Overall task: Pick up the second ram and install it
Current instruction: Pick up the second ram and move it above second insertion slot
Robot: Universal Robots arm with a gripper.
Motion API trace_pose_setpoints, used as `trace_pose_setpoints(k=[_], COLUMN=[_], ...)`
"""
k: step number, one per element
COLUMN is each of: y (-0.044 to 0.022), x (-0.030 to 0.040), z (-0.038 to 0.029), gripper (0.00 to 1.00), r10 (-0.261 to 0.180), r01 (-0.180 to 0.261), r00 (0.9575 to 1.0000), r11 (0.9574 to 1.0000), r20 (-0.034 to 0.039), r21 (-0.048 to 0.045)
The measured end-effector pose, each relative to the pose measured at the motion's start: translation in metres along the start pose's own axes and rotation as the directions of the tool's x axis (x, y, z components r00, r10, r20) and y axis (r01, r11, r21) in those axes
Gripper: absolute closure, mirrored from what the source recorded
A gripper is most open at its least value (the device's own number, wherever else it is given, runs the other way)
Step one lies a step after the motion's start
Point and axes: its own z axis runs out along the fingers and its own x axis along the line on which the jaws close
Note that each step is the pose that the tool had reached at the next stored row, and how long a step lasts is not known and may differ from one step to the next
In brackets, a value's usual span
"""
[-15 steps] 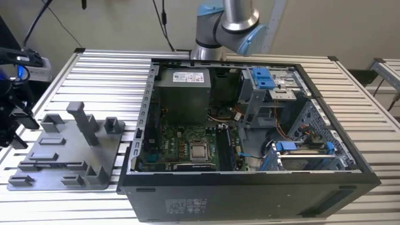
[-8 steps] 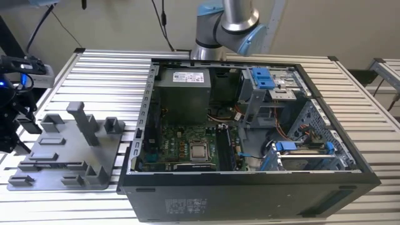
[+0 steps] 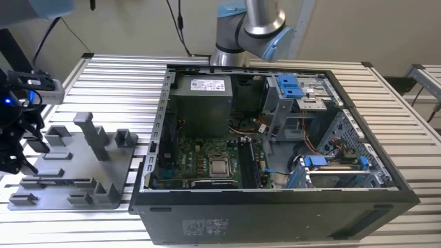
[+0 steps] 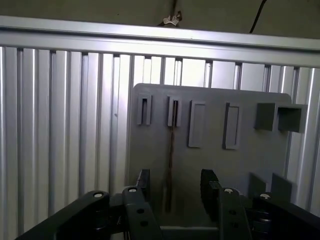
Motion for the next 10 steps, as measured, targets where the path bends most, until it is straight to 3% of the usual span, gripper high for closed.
trace_pose_setpoints(k=[10], y=[-0.0003], x=[0.0008], z=[0.0183], gripper=[0.46], r10=[0.000], r01=[0.000], r00=[1.0000], r11=[1.0000], r20=[0.0000], r21=[0.0000])
